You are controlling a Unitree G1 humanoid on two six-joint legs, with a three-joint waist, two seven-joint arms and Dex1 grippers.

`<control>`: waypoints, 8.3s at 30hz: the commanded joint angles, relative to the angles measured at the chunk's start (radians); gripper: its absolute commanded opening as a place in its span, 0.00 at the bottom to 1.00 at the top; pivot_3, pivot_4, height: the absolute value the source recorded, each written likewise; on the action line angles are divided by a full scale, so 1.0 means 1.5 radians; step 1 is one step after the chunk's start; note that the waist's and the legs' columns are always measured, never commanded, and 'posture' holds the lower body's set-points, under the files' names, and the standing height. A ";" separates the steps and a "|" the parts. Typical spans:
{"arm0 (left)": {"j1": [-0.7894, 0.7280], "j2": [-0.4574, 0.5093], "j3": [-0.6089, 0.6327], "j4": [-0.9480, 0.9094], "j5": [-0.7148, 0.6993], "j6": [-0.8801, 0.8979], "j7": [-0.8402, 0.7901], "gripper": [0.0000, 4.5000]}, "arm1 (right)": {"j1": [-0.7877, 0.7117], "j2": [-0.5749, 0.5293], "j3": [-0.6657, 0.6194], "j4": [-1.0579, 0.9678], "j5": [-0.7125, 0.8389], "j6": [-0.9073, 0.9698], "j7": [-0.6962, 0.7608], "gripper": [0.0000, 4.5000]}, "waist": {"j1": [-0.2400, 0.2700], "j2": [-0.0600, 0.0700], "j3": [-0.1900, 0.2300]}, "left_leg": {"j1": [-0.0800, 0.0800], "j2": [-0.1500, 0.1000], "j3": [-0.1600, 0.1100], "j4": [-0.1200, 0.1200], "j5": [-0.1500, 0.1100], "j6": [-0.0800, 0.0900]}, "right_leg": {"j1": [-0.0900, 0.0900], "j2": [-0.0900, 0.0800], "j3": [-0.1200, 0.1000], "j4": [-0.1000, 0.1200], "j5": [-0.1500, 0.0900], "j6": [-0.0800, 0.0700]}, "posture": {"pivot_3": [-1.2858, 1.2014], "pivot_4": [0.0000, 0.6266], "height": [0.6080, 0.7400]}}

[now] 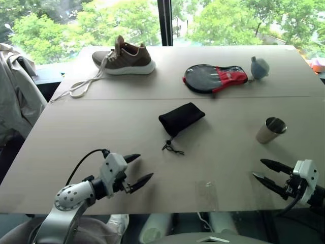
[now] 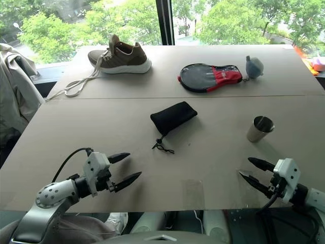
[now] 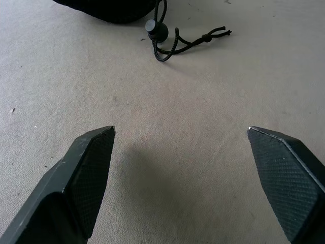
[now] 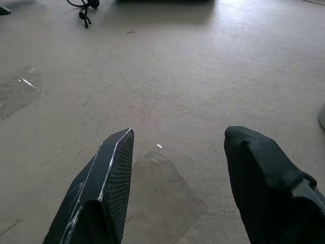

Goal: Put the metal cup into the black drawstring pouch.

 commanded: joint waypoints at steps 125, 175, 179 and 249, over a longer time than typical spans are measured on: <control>-0.745 -0.167 -0.096 0.222 -0.025 0.337 0.109 0.00 | -0.209 -0.212 0.005 -0.308 -0.188 0.613 -0.256 0.01 | -0.001 -0.005 0.002 | -0.002 0.000 0.001 0.009 0.002 -0.001 | -0.001 0.001 0.000 0.004 0.005 0.005 | 0.52 0.24 1.00; -1.071 -0.382 0.317 0.563 -0.246 0.827 0.535 0.00 | -0.557 0.096 0.202 -0.302 -0.116 0.412 -0.348 0.01 | -0.004 -0.006 0.007 | -0.012 -0.001 0.004 0.011 0.003 -0.002 | -0.014 0.001 0.002 0.008 0.009 0.005 | 0.52 0.24 1.00; -1.072 -0.386 0.334 0.552 -0.273 0.860 0.531 0.00 | -0.550 0.102 0.228 -0.275 -0.154 0.398 -0.360 0.01 | -0.004 -0.006 0.007 | -0.012 -0.001 0.004 0.010 0.003 -0.002 | -0.014 0.001 0.002 0.008 0.009 0.005 | 0.52 0.24 1.00; -1.007 -0.430 0.380 0.517 -0.445 0.975 0.474 0.00 | -0.610 0.080 0.382 0.167 -0.572 -0.185 -0.473 0.01 | -0.021 -0.006 0.006 | -0.010 0.002 0.009 0.010 0.004 -0.004 | -0.015 0.004 0.007 0.009 0.010 0.003 | 0.52 0.24 1.00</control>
